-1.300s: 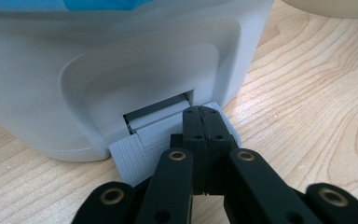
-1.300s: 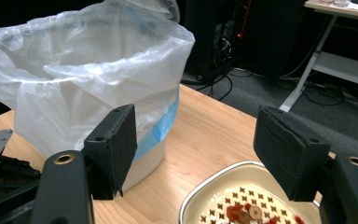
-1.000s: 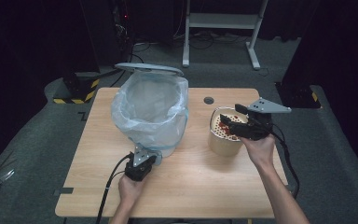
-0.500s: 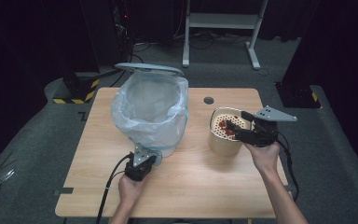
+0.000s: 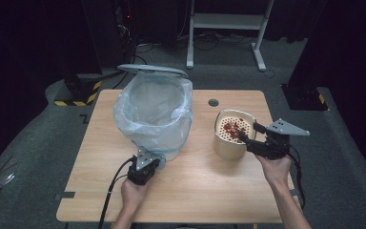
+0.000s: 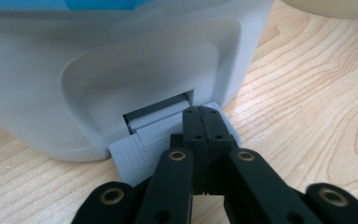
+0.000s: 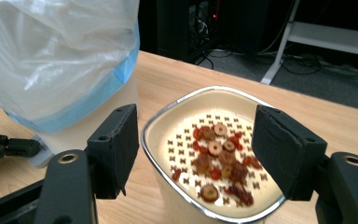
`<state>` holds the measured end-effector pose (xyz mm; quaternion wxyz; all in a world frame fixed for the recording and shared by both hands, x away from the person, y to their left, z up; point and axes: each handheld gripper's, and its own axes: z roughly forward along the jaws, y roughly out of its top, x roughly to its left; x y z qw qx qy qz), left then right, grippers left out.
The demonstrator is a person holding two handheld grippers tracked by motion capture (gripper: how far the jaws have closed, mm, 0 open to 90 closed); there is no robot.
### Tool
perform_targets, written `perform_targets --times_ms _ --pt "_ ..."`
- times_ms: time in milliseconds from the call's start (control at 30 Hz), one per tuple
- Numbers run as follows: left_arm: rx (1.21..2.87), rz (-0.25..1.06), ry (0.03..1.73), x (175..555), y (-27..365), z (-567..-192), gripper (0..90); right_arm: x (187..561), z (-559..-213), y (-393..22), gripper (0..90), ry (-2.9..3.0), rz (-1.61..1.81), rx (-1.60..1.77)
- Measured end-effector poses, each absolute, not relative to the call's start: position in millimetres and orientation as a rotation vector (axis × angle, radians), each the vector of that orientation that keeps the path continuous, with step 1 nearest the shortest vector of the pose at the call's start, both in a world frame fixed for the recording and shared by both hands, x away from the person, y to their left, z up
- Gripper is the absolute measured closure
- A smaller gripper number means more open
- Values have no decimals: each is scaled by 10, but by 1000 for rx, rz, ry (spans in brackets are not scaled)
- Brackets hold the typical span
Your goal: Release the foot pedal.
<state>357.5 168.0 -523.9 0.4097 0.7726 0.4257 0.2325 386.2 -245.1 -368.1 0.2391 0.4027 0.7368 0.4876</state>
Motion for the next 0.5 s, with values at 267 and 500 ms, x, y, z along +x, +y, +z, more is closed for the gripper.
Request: perform_targets --times_ms 267,500 --pt "1947 588 1070 3574 1679 -5239 900 3758 -3850 -2574 337 1992 1333 1133" --pt "1949 593 1069 3572 1677 -5238 900 3674 -4056 -2659 353 1982 1327 1173"
